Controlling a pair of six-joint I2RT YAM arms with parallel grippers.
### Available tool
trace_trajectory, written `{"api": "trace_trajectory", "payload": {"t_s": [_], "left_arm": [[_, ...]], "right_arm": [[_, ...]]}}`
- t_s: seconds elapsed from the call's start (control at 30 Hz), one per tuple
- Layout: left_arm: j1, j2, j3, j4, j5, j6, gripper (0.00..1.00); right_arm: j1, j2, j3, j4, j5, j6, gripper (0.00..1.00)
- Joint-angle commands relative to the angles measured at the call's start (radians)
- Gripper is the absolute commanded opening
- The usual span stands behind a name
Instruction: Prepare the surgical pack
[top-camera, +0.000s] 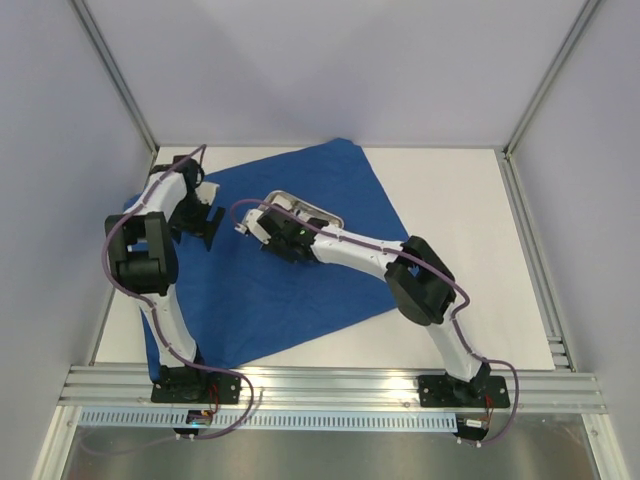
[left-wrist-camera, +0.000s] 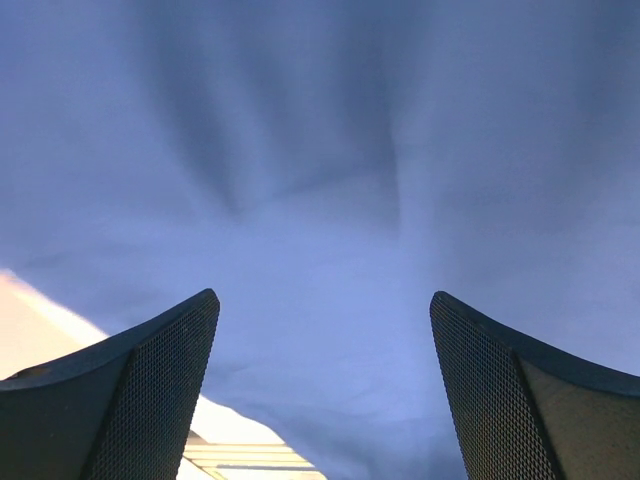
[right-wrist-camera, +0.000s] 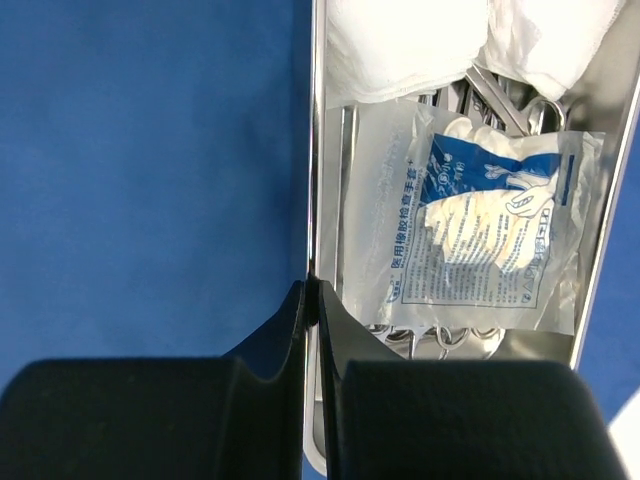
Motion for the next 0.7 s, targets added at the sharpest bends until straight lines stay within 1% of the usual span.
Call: {"api": "trace_trajectory", "payload": {"t_s": [0.0, 0.1, 0.2, 0.23, 0.37, 0.43, 0.53, 0.6, 0.63, 0.67], "left_arm": [[0.107, 0.0, 0.058, -0.027, -0.036, -0.035, 0.95], [0.142, -0.002, 0.061, -0.02, -0.045, -0.015, 0.95], [0.145, 0.001, 0.061, -0.007, -0.075, 0.003, 0.96], [0.145, 0.003, 0.059, -0.001, -0.083, 0.007, 0.96], [0.167, 0.012, 0.078, 0.01, -0.106, 0.013, 0.96], [0.185, 0.023, 0.093, 0.005, -0.108, 0.011, 0.96], [0.19, 0.032, 0.121, -0.001, -0.108, 0.026, 0.96], [0.191, 0.032, 0.127, -0.004, -0.106, 0.033, 0.96], [0.191, 0.029, 0.131, -0.006, -0.109, 0.031, 0.96], [0.19, 0.027, 0.135, -0.006, -0.109, 0.033, 0.96]], "right_arm": [[0.039, 0.04, 0.107, 0.032, -0.127, 0.02, 0.01], [0.062, 0.076, 0.188, 0.023, -0.191, 0.069, 0.01], [0.085, 0.128, 0.257, -0.002, -0.197, 0.081, 0.0], [0.087, 0.137, 0.267, -0.003, -0.235, 0.092, 0.0], [0.102, 0.184, 0.329, -0.008, -0.274, 0.139, 0.01], [0.113, 0.203, 0.369, -0.012, -0.292, 0.158, 0.03], [0.13, 0.217, 0.382, -0.013, -0.309, 0.178, 0.22], [0.131, 0.206, 0.388, -0.019, -0.309, 0.179, 0.32], [0.131, 0.198, 0.392, -0.029, -0.309, 0.184, 0.42], [0.133, 0.189, 0.406, -0.037, -0.305, 0.186, 0.46]]}}
